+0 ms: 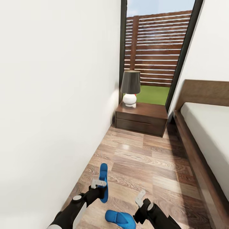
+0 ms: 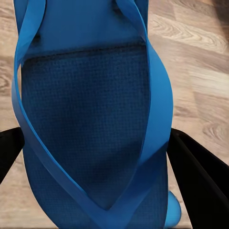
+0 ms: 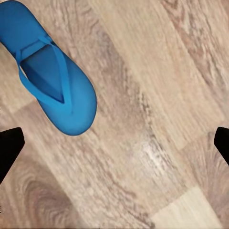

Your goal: In the bedroom, move the book from the bed onto either nightstand, and place the two sandals side by side next to the bed.

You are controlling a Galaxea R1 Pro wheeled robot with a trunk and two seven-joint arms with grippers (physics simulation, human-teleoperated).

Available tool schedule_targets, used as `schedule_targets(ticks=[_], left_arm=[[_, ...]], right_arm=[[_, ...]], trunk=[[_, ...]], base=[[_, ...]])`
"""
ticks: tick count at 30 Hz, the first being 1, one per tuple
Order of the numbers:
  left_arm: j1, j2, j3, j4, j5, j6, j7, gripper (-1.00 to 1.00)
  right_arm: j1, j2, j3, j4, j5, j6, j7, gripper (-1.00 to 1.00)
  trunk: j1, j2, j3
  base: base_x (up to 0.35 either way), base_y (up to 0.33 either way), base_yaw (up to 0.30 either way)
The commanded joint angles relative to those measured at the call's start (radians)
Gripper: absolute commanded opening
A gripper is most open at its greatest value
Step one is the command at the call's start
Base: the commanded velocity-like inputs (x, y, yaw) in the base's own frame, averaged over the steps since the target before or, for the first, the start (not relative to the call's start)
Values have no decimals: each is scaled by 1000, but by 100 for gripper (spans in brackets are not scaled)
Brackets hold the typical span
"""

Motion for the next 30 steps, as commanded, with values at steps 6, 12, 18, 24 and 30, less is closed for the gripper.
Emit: schedule_targets(ticks=[6, 12, 18, 24, 30], left_arm=[[0, 0, -1, -1, 8, 5, -2, -100], [0, 0, -1, -1, 8, 5, -2, -100], [0, -2, -1, -1, 8, 5, -2, -100], [0, -3, -1, -1, 8, 5, -2, -100], [0, -3, -1, -1, 8, 3, -1, -100]], right_arm=[[0, 0, -1, -5, 15, 3, 5, 100], [0, 0, -1, -13, 173, 3, 6, 100], [0, 4, 4, -14, 240, 2, 9, 100], [0, 5, 5, -15, 244, 2, 13, 100], [0, 3, 2, -16, 243, 4, 19, 100]], trunk=[[2, -2, -24], [5, -3, -47], [8, -5, -71], [11, -6, -94], [11, -7, -102]], base=[[0, 0, 0], [0, 0, 0], [0, 0, 0], [0, 0, 0], [0, 0, 0]])
